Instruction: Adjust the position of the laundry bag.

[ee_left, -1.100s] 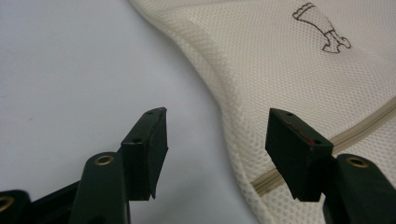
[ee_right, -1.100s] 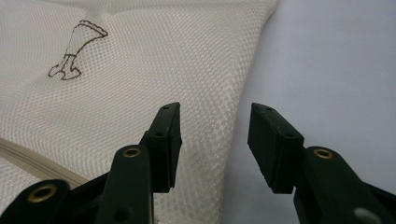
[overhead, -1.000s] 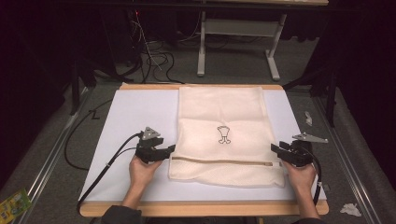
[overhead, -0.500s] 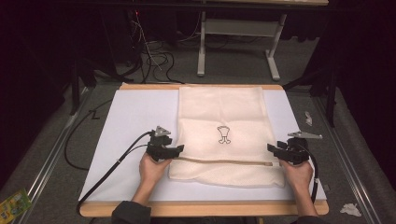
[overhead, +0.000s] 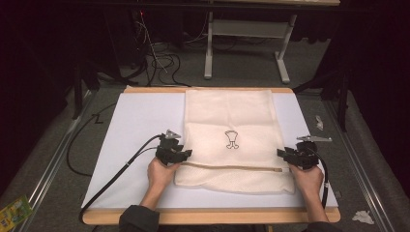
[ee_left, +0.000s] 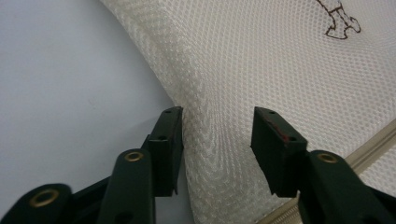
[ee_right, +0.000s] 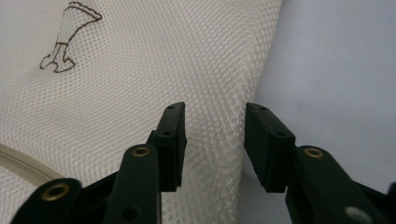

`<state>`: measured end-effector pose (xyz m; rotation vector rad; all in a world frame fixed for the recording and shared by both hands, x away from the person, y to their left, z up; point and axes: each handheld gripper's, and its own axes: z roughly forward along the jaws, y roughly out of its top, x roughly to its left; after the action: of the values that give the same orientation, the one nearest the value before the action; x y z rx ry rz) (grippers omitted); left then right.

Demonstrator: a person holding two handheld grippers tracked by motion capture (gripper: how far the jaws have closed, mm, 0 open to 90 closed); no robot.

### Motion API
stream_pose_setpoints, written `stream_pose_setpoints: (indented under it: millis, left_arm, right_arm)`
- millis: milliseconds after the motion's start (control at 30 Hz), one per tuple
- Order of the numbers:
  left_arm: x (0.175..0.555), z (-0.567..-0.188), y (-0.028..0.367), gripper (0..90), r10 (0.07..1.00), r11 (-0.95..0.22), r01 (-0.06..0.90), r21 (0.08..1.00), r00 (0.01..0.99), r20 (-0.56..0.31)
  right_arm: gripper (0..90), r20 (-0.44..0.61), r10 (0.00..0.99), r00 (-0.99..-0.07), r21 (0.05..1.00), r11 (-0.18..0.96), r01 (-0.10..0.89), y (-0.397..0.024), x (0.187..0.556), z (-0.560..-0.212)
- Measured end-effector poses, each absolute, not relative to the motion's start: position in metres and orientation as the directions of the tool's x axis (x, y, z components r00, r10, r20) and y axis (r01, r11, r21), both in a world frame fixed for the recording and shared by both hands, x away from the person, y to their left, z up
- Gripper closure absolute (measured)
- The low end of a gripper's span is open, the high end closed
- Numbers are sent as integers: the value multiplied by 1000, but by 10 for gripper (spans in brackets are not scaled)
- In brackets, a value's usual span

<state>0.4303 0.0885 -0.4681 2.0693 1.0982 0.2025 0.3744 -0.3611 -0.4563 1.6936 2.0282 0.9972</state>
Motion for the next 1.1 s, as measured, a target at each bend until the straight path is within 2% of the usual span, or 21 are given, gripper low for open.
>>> stream_pose_setpoints:
  millis: [33, 67, 133, 233, 367, 1100]
  left_arm:
    - [431, -468, 89, 622, 761, -333, 638, 694, 617, -202]
    - [431, -468, 89, 642, 761, -333, 638, 694, 617, -202]
    - [432, -469, 90, 667, 762, -339, 642, 688, 616, -200]
    - [432, -468, 90, 777, 755, -340, 640, 689, 622, -205]
    - [435, -467, 94, 832, 739, -348, 640, 685, 637, -220]
    - [434, -456, 104, 848, 738, -337, 609, 718, 645, -201]
  right_arm:
    - [693, 182, 950, -255, 682, 65, 728, -361, 375, -456]
    - [693, 182, 950, -255, 682, 65, 728, -361, 375, -456]
    - [752, 190, 948, -256, 681, 61, 730, -362, 375, -457]
    - [836, 188, 946, -265, 678, 70, 732, -363, 376, -458]
    - [873, 184, 941, -285, 682, 87, 726, -361, 376, -457]
    - [890, 188, 932, -311, 700, 95, 707, -357, 376, -453]
